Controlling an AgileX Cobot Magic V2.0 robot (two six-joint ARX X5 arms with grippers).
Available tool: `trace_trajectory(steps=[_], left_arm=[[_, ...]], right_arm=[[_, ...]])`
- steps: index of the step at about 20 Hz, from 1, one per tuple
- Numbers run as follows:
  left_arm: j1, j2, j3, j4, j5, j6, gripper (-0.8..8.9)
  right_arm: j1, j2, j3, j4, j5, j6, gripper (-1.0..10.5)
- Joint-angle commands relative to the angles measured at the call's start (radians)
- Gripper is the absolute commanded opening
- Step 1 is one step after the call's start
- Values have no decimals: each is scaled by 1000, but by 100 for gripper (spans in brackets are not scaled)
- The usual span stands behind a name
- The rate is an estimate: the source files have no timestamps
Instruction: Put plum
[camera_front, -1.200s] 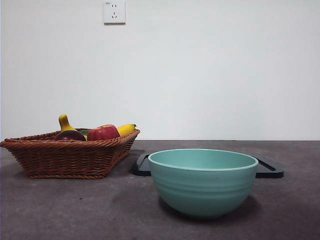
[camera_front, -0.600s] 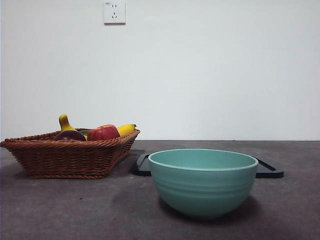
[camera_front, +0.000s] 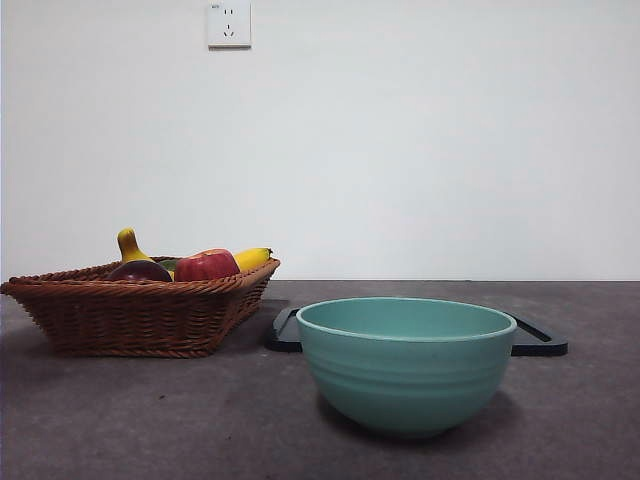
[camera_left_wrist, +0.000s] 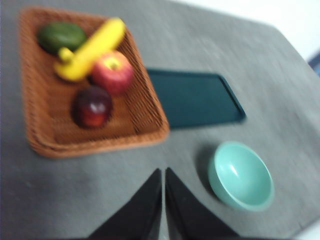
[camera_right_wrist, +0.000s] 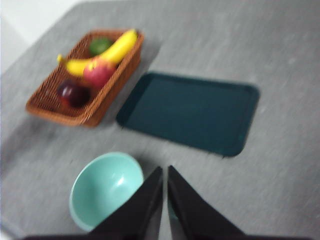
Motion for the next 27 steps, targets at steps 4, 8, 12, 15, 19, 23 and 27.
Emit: trace_trajectory(steps=[4,8,12,15,19,23,27], left_arm=[[-38,82,79,-127,26,134,9],[-50,83,79,-139,25,134,9],[-50,83,79,-140,24,132,123],[-50,83,79,-142,24,126,391],[-50,83,79,-150,24,123,473],[-51,91,79,-127,19,101,468],[-72,156,95,-48,1,67,463]], right_arm=[[81,93,74,-157,-13,-126,5],[145,101,74,-189,-9,-135,5],[153,101,74,-189,-9,-133,98],[153,101,74,-189,-9,-122,426],[153,101,74,-189,-9,-122,450],[153,101,74,-189,-10,-122,450],[153,101,74,-185,-10,-122,450]])
